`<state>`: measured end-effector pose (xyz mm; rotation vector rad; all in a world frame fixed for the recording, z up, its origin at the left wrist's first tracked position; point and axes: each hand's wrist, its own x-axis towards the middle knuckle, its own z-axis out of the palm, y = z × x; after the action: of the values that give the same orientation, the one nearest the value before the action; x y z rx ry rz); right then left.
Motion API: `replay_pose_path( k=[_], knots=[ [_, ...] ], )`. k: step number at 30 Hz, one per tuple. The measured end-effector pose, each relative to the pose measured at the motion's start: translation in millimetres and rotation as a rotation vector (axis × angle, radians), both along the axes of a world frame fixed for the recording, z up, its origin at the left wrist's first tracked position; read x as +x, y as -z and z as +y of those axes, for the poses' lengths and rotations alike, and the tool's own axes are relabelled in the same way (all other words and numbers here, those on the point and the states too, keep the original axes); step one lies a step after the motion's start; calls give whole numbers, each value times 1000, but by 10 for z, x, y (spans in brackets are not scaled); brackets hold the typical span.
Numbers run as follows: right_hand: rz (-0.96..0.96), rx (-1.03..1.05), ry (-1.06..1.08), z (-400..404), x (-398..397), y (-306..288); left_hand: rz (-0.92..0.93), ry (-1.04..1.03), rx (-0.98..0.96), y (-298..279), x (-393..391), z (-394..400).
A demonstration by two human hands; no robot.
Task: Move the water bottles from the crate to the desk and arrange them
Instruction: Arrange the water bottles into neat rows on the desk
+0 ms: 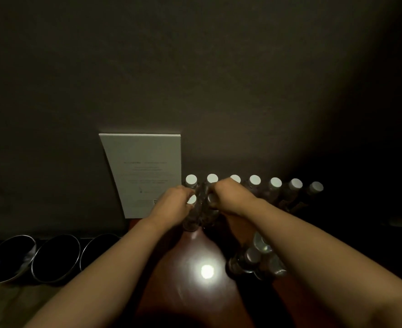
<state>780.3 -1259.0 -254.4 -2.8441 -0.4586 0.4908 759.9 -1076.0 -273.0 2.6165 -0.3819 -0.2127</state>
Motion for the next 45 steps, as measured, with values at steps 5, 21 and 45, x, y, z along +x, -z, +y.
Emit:
replay_pose_path(
  k=[5,21,45],
  knots=[
    [-15,-1,-13,17,-17,6,-17,20,-5,0,-25,16],
    [13,-16,-30,-50,-66,-38,17,0,-20,39,-19,-37],
    [-46,25,210,-822,-705,-517,19,-196,32,-207,-651,61]
  ],
)
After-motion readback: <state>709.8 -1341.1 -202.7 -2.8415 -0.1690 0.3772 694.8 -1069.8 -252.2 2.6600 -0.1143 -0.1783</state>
